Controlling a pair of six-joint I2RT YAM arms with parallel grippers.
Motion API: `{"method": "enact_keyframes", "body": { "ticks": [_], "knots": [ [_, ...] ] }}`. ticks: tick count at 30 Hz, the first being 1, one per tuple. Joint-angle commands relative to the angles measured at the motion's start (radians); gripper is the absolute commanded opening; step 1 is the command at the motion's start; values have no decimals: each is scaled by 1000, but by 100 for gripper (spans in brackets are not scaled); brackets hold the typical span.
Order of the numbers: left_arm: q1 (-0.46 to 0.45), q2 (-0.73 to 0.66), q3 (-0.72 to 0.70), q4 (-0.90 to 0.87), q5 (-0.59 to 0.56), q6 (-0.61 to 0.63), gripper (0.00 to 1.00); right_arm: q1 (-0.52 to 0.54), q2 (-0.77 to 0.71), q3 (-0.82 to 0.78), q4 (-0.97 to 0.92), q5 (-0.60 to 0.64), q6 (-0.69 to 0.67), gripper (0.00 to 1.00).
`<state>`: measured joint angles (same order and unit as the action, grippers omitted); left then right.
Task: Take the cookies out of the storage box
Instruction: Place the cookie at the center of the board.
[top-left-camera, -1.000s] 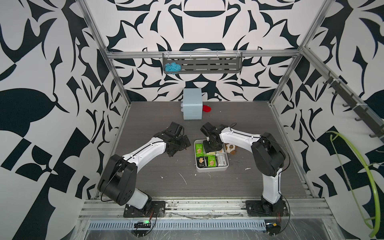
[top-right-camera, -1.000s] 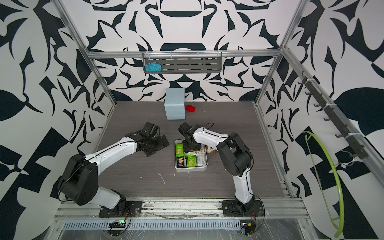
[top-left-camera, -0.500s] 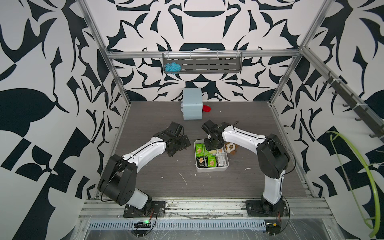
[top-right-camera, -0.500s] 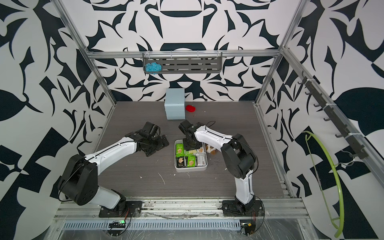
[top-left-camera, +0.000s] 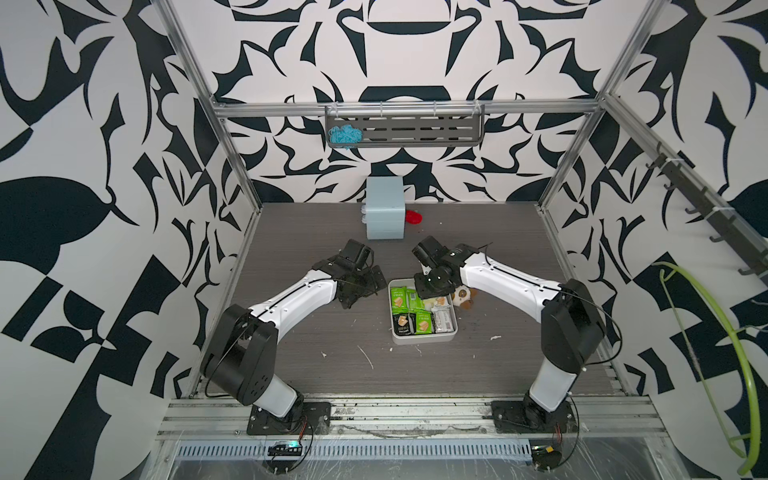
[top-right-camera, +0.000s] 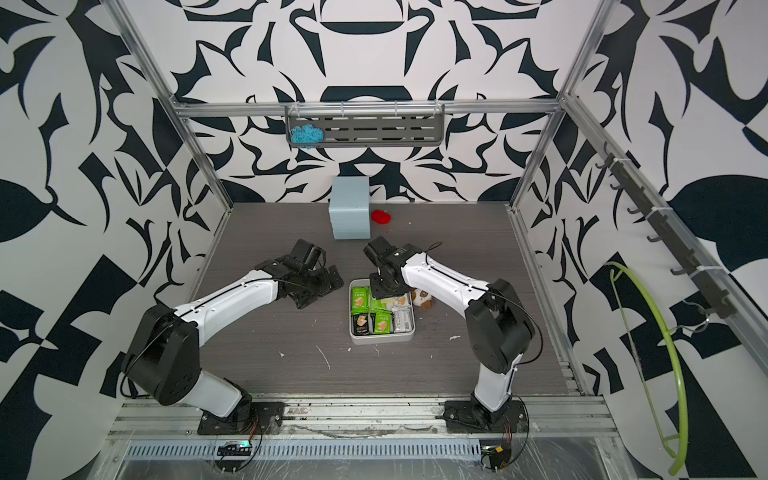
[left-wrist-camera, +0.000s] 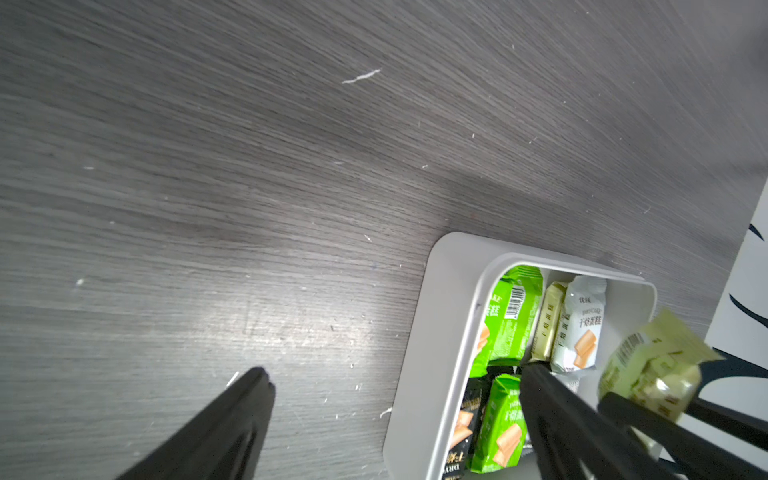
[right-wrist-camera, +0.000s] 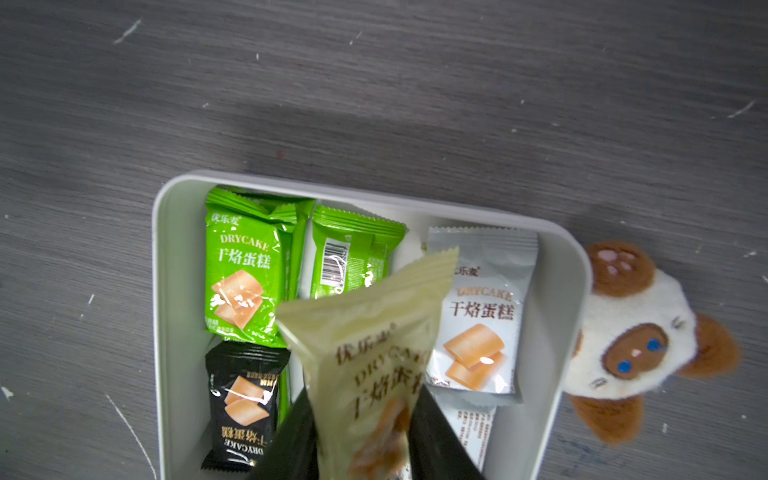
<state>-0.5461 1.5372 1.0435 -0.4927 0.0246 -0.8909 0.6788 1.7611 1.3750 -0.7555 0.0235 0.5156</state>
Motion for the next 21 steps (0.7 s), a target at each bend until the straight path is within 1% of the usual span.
{"method": "enact_keyframes", "body": {
  "ticks": [1,5,9,15,17,19,21],
  "knots": [
    [-4,23,37,-37,-2,16,99,-55,-40,34,-31,45,-16,37],
    [-3,44,91,-77,-9,61,99,-129,-7,67,-34,55,-50,37],
    [-2,78,151,-95,-13,114,99,-202,53,105,-35,98,-78,36],
    [10,185,278,-145,27,164,99,-310,188,203,-34,140,-110,36],
    [11,203,296,-148,41,165,99,-335,247,249,-37,152,-129,36],
    [11,207,296,-149,46,165,99,-349,296,285,-44,199,-142,36],
    [10,206,290,-155,45,164,99,-364,332,308,-44,208,-150,36]
  ]
}}
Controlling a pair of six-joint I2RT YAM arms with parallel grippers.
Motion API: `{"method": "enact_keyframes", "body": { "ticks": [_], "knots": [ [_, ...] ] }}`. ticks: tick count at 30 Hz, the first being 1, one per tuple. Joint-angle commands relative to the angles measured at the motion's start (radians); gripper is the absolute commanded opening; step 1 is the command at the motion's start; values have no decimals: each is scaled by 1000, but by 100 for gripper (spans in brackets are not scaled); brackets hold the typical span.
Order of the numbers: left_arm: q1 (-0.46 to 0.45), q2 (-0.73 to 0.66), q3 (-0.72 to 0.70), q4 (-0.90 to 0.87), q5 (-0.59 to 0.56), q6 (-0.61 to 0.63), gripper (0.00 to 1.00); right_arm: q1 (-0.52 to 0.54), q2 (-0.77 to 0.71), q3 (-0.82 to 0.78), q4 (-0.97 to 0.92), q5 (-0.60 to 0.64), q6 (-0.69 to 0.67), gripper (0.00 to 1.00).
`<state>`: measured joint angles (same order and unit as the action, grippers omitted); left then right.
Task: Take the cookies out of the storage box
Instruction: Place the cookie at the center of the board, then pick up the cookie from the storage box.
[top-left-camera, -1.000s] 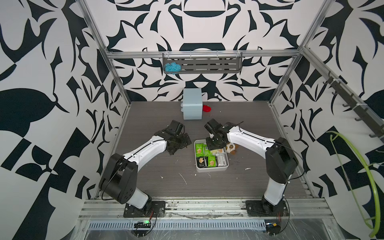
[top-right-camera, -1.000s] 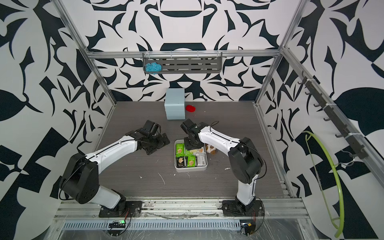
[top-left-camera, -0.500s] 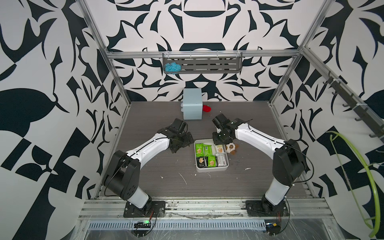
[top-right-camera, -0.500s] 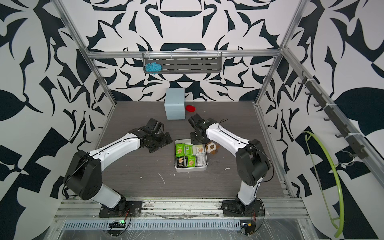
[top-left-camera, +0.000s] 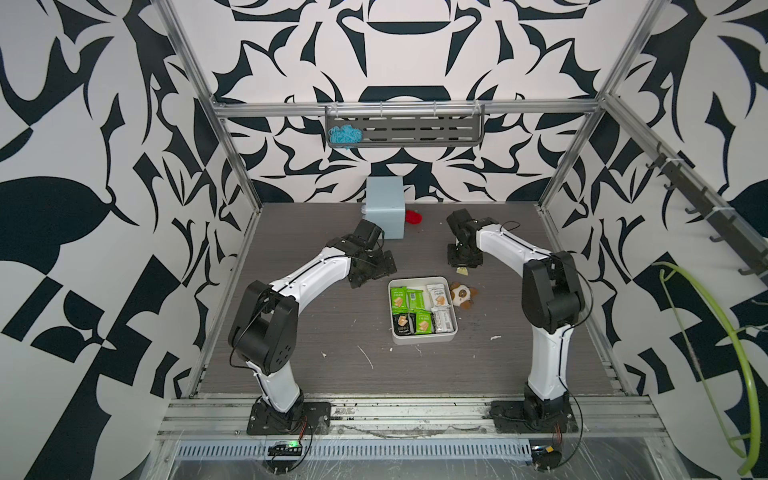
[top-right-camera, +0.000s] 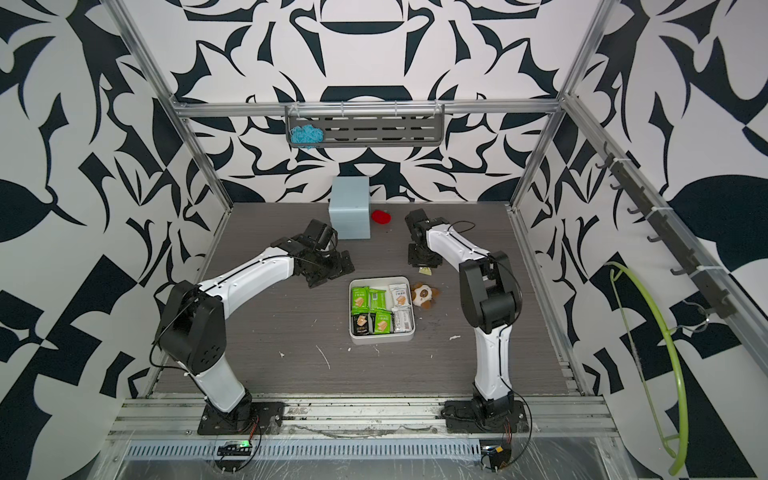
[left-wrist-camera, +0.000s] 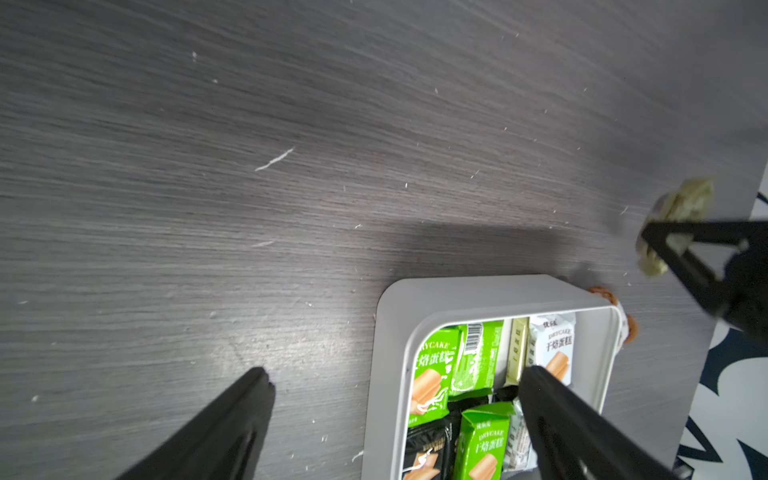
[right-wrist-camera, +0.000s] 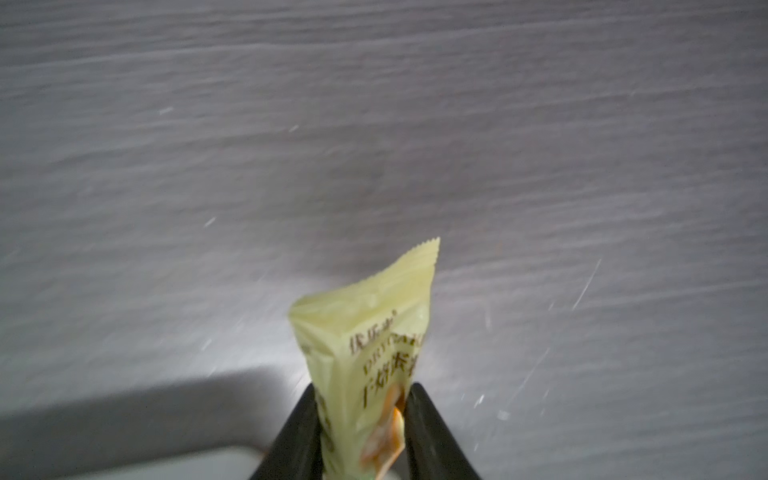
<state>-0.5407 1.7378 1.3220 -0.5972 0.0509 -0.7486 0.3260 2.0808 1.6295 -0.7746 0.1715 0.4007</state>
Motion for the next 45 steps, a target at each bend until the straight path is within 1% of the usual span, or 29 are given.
{"method": "enact_keyframes", "body": {
  "ticks": [1,7,9,13,14,20,28,31,35,38,45],
  "knots": [
    [5,4,7,-55,17,22,99,-19,29,64,-25,59,-38,36],
    [5,-29,-40,-62,3,1,99,-48,107,121,-29,30,-40,39],
    [5,-42,-54,-63,3,-9,99,-48,121,143,-35,23,-41,43],
    [4,-74,-84,-56,-10,-30,99,-48,117,168,-49,23,-43,56],
    [4,-81,-93,-51,-11,-37,99,-48,107,170,-49,-8,-44,58],
    [5,-102,-118,-21,-12,-60,99,-48,12,150,-86,-61,-42,59],
    [4,-115,-175,56,9,-86,99,-34,-199,-63,-59,-218,29,56],
    [5,-119,-201,81,23,-92,99,-5,-277,-145,-52,-246,45,56],
    [-5,-125,-236,100,30,-97,99,71,-369,-235,-39,-259,65,56],
    [-13,-138,-260,112,31,-104,99,147,-414,-276,-26,-256,94,61],
    [-16,-164,-294,118,31,-96,99,297,-401,-280,-43,-160,172,65]
  ]
}}
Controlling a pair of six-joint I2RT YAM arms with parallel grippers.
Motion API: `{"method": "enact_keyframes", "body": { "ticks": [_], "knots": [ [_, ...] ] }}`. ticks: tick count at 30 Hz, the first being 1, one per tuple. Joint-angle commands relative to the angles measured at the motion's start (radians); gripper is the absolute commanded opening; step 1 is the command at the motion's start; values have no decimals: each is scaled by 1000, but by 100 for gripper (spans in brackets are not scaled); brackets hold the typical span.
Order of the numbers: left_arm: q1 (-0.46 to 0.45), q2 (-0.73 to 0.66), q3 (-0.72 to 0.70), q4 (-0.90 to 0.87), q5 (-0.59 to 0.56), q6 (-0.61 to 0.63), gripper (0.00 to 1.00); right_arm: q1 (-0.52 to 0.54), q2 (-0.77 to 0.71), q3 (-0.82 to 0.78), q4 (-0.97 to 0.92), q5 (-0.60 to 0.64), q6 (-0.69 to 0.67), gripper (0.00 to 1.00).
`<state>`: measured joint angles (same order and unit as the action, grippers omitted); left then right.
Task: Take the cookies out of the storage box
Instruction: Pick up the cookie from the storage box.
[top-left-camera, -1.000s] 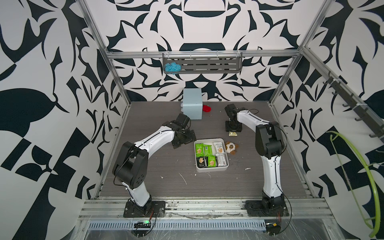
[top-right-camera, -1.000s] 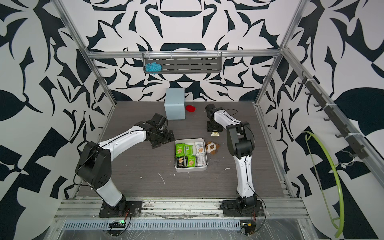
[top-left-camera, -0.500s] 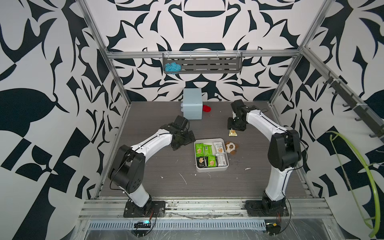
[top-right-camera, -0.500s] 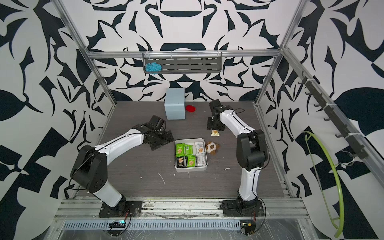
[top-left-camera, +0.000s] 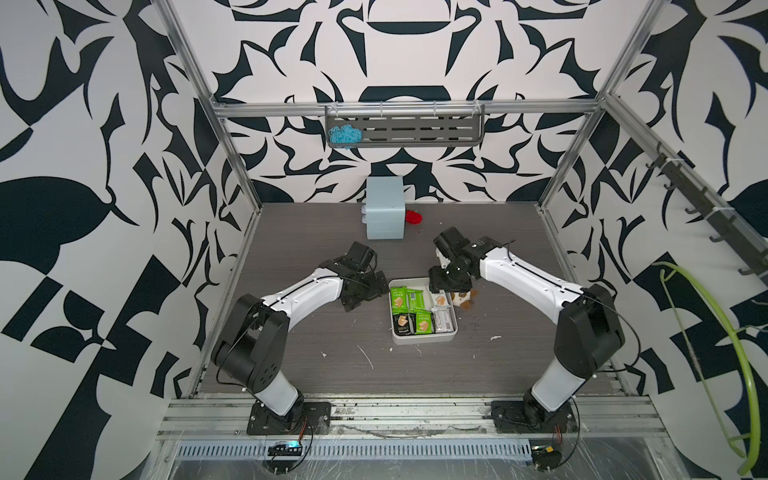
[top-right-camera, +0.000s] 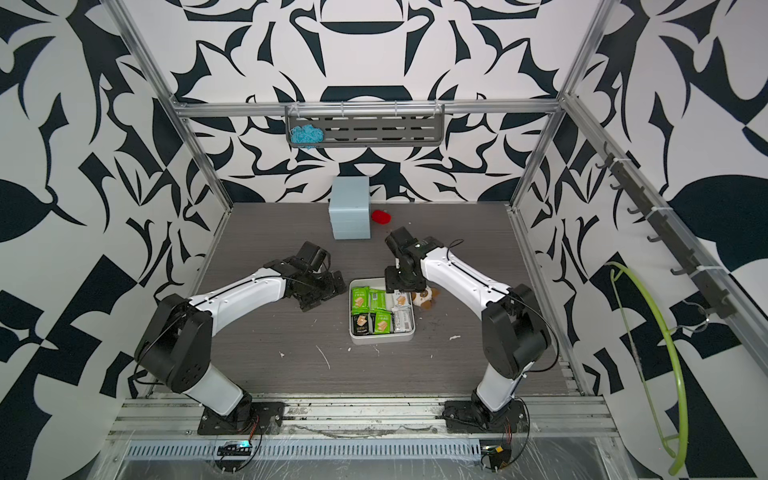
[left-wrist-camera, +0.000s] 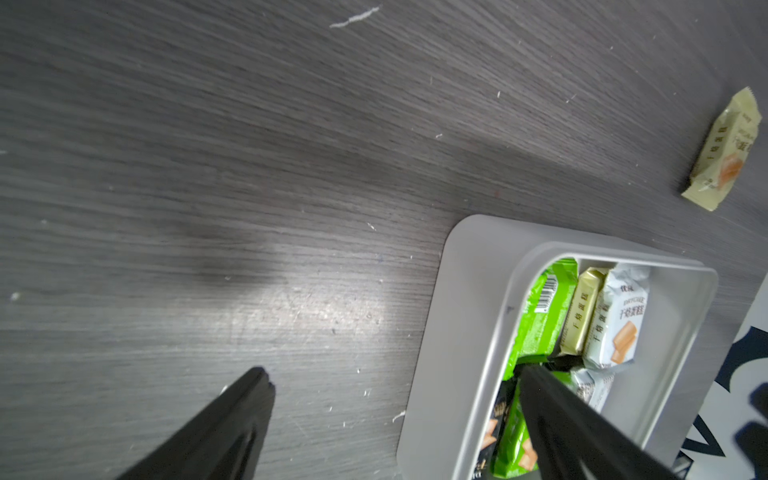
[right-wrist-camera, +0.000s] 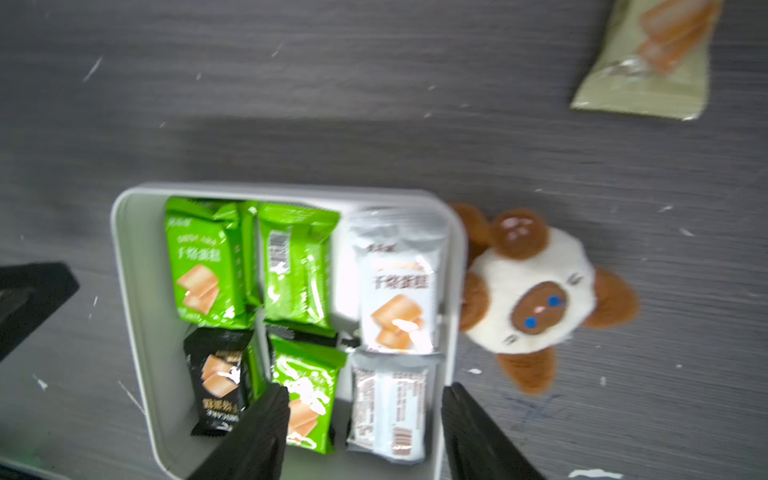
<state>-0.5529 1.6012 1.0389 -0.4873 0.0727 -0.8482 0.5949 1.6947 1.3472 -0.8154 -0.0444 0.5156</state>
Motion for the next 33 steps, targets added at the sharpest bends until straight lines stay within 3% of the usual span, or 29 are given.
{"method": "enact_keyframes", "body": {
  "ticks": [1,9,14,31,33],
  "knots": [
    [-4,-31,-10,2,9,7,99,46,-5,5,-2,73,67,66],
    [-3,-83,-40,-6,-13,20,99,120,125,116,-115,252,101,69],
    [-3,-122,-81,-11,-28,21,99,119,170,141,-121,303,115,69],
    [-2,-183,-110,-43,-72,23,99,110,283,175,-60,239,112,66],
    [-2,-186,-113,-46,-76,23,99,110,282,172,-41,186,111,65]
  ]
}}
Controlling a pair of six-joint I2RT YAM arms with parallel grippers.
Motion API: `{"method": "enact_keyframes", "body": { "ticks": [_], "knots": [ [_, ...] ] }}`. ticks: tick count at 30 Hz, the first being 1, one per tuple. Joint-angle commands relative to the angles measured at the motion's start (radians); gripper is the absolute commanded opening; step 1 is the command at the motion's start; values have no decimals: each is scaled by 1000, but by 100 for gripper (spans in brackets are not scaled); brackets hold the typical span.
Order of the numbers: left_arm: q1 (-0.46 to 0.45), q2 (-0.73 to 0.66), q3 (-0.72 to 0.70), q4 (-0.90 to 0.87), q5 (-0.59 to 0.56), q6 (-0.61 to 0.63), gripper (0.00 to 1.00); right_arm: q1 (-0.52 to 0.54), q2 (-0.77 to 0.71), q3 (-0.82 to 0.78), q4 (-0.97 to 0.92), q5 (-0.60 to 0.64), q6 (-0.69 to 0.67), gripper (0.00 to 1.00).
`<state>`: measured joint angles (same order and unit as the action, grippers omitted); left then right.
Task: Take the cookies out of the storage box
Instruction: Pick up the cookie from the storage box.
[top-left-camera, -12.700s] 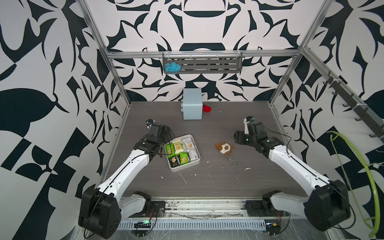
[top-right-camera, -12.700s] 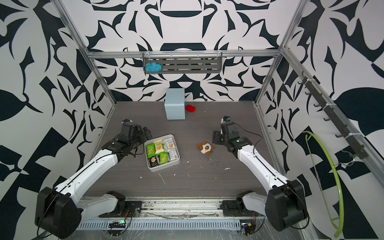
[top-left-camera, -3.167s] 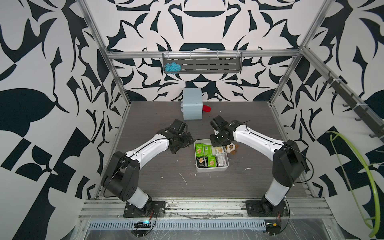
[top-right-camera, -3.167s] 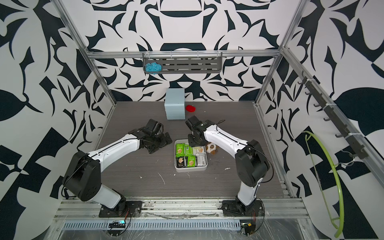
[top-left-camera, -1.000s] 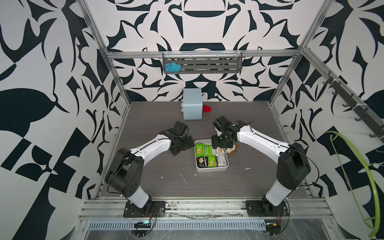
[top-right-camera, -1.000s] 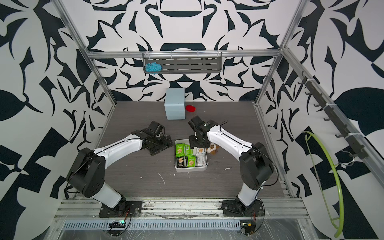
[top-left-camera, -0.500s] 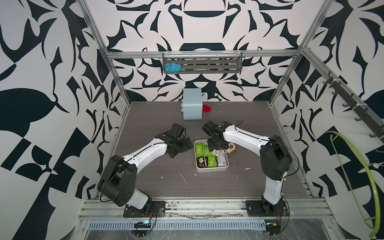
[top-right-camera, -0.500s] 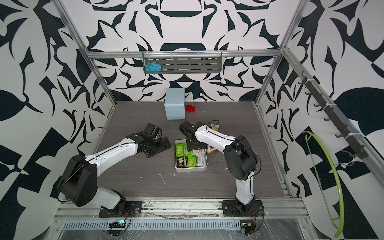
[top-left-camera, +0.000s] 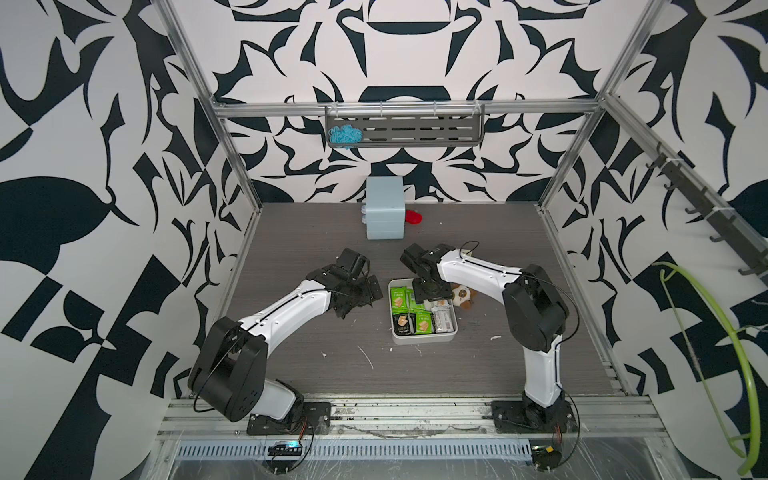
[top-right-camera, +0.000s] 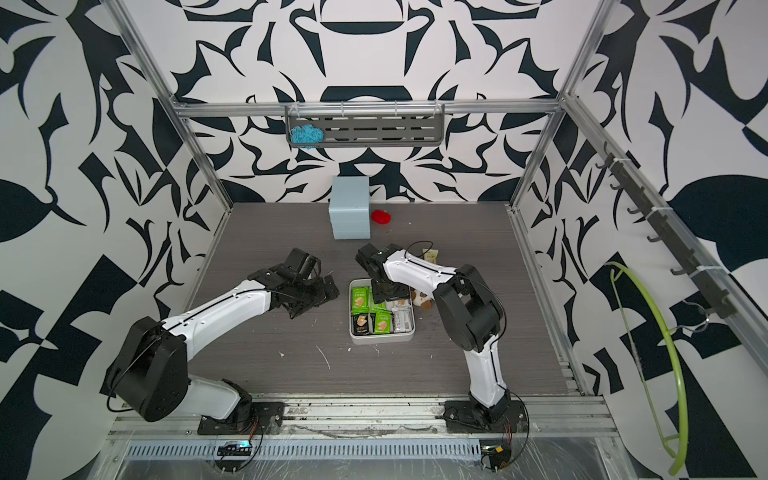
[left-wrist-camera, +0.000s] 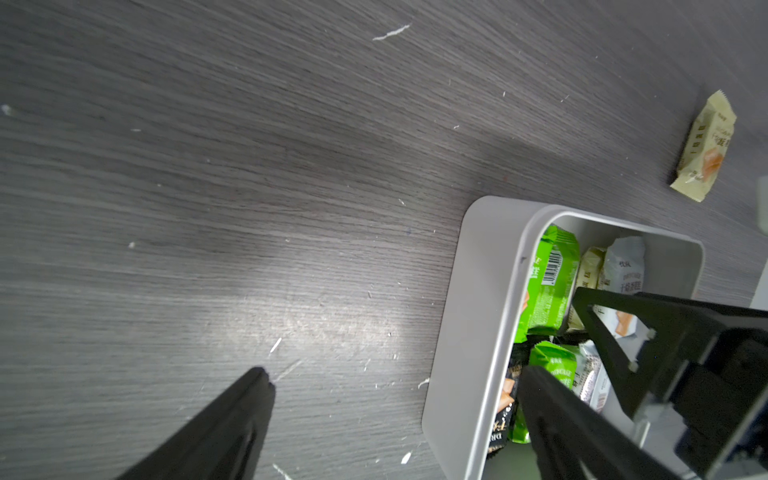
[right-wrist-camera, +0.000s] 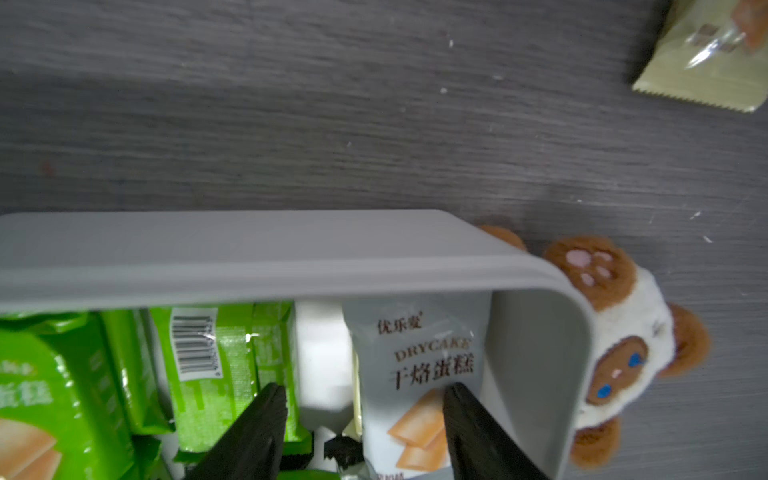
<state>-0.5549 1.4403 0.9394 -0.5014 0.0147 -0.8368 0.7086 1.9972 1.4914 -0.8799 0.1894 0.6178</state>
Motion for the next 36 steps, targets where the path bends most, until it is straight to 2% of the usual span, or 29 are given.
{"method": "enact_keyframes", "body": {
  "ticks": [1,8,18,36],
  "knots": [
    [0,-27,-14,-33,-19,12,99,-4,-24,24,38,-63,10,65],
    [-1,-24,-14,-31,-20,12,99,-3,-33,18,80,-127,20,63],
    [0,-23,-27,-18,-15,10,99,-3,-92,20,3,27,28,64],
    [-1,-26,-18,-36,-22,15,99,-20,-22,11,7,7,49,68]
  ]
}}
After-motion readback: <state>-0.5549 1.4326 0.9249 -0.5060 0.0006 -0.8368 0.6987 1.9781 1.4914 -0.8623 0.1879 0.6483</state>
